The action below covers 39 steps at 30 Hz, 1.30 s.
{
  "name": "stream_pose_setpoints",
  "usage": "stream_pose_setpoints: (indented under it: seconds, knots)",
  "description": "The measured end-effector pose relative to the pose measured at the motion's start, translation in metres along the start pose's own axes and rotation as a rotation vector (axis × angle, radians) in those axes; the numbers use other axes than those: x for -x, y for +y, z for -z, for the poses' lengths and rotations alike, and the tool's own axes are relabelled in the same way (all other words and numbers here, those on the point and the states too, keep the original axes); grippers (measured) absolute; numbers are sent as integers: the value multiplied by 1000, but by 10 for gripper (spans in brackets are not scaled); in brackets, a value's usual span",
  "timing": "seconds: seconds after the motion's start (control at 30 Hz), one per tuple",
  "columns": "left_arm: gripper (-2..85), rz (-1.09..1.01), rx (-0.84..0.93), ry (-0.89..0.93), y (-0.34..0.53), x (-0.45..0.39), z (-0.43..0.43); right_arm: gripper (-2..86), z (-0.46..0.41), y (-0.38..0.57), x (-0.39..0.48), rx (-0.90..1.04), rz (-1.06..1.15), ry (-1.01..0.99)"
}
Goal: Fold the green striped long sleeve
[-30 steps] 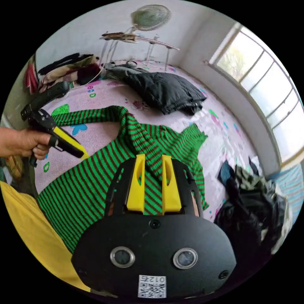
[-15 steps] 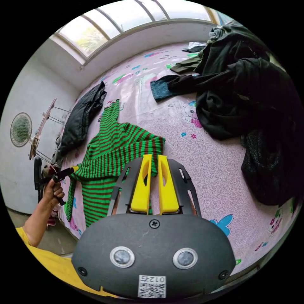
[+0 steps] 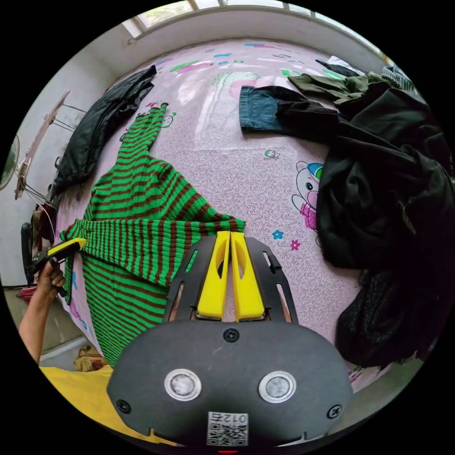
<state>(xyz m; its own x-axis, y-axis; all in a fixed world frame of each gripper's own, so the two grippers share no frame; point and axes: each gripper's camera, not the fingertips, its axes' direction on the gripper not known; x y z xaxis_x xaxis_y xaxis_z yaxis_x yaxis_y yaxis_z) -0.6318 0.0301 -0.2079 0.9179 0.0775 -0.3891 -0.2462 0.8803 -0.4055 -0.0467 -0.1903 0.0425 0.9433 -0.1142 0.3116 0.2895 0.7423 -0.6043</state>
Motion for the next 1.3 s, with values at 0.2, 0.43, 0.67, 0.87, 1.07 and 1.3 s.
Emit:
stream_pose_setpoints:
  seconds: [0.2,0.43,0.67,0.87,1.07,1.3]
  knots:
    - [0,114,-193,3,94,43,89,7,40,45,16,-192,53,-21]
    - [24,689,-200,20,290,195,157,8,25,114,60,-129,124,-94]
    - [60,837,-272,48,362,229,169,10,2,141,105,-74,155,-132]
    - [57,894,-231,-27,370,233,173,11,-5,155,122,-95,162,-123]
    - [9,920,-208,21,379,253,193,10,-28,170,131,-83,119,-138]
    - [0,922,-523,180,396,326,314,11,-63,171,167,-46,219,-187]
